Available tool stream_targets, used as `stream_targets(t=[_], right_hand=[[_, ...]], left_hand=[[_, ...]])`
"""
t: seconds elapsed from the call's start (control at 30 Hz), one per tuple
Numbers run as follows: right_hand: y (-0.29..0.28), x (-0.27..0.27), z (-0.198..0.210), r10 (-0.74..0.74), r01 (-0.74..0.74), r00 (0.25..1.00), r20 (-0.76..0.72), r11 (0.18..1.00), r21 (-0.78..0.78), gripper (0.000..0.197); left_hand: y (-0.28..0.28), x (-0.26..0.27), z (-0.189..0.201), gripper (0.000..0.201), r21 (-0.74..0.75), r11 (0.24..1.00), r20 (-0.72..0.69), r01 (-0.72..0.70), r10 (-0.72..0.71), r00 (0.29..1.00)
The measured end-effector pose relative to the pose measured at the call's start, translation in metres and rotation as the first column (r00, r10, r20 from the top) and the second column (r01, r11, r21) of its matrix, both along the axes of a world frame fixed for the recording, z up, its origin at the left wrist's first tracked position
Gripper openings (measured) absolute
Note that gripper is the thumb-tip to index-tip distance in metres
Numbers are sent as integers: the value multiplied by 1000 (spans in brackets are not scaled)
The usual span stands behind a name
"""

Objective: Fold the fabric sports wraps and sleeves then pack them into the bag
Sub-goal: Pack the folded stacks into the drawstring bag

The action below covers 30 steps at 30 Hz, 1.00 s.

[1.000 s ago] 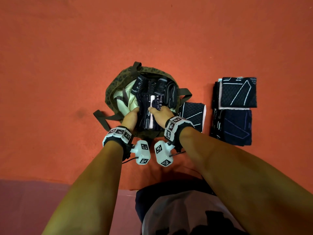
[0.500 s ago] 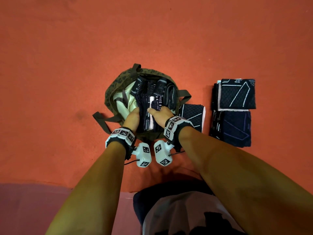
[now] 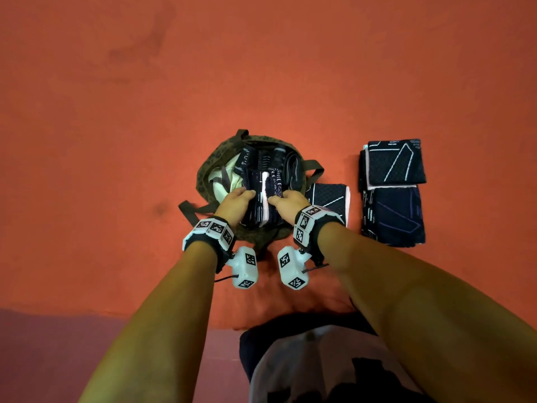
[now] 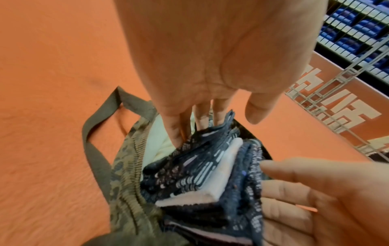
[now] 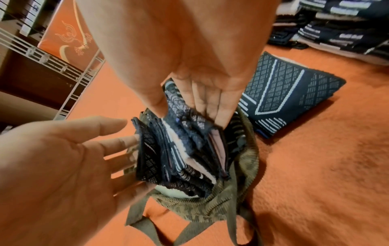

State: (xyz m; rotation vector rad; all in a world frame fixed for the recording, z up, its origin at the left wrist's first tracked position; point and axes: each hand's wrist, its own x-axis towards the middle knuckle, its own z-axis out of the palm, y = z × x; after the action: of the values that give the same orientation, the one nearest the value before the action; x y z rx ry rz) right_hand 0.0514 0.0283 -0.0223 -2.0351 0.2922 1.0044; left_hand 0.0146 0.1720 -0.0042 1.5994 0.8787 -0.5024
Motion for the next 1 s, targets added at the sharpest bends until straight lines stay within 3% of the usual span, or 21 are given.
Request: stream_targets(t=[0.2,0.33,0.43,0.63,0.8,1.0], right_hand=[[-22,6,25,66,-65,997,47,997,-33,25],[-44,7,31,25,-19,994,102,998,-60,31],[-68,8,30,-34,44,993,116,995,-91,25],[-118,6,12,-129,144,987,98,976,-160,38],[-145,3,-7,-207,215,976,63,961,-175,37],[-144,5,-38,-185,179,983,-19,967,-179,47]], left_hand=[[-16,4,27,36,151,982,32,113,-119,992],[-38,14,30,25,177,971,66,161,-175,982],[-67,22,27,19,103,967,63,235,-242,968],[-124,28,-9,24,-27,936,-9,351,-351,936],[-145,27,-40,32,7,918,-61,396,-395,917],[-142,29,-69,51,92,900,-150,427,-411,899]])
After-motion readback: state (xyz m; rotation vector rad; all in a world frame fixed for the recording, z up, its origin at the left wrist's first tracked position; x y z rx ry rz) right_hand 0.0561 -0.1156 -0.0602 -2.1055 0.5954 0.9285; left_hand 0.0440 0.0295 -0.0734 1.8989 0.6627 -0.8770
